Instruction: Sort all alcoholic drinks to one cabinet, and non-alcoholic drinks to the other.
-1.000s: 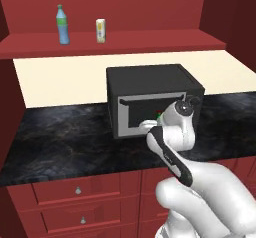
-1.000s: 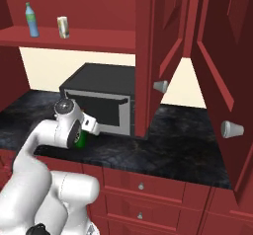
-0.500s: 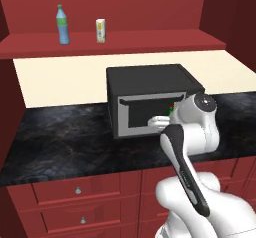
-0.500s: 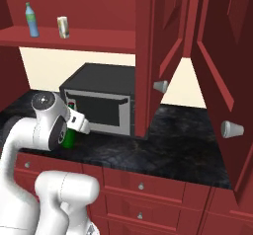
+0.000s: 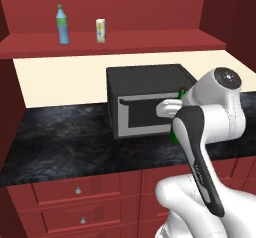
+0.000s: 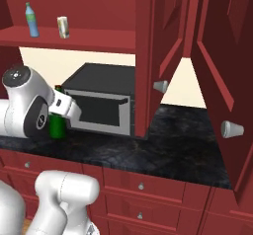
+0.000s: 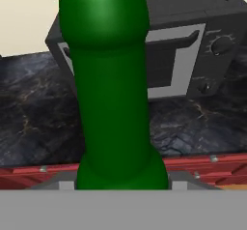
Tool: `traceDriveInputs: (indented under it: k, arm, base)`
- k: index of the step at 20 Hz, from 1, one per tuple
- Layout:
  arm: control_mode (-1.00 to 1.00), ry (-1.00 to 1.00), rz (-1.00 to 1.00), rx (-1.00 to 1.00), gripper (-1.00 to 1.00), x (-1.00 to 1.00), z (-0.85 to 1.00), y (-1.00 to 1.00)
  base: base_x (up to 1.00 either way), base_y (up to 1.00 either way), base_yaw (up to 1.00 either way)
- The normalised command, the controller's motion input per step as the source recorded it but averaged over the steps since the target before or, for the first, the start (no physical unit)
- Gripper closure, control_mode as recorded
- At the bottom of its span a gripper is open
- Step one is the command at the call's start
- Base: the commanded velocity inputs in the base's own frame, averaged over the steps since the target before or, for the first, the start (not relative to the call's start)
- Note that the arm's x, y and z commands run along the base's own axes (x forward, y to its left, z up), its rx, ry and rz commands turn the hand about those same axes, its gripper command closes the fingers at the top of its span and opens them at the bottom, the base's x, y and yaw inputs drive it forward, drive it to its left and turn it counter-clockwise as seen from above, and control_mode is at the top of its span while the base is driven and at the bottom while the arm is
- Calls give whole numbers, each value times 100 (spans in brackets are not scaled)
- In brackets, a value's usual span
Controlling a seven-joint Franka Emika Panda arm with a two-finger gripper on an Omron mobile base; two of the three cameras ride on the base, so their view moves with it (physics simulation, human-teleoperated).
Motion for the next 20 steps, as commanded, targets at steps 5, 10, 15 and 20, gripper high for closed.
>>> traceDriveInputs:
  k: [5, 10, 15, 20]
  arm:
    - [-100, 1, 2, -5, 100, -56, 42, -34]
    - [-100, 9, 4, -1, 100, -47, 11, -35]
    - [-100, 11, 2, 0, 100, -14, 1, -8]
    - [100, 3, 0, 0, 100, 0, 0, 0]
  base:
    - [0, 0, 0]
    - [0, 0, 0]
    - [0, 0, 0]
    - [-62, -4, 0]
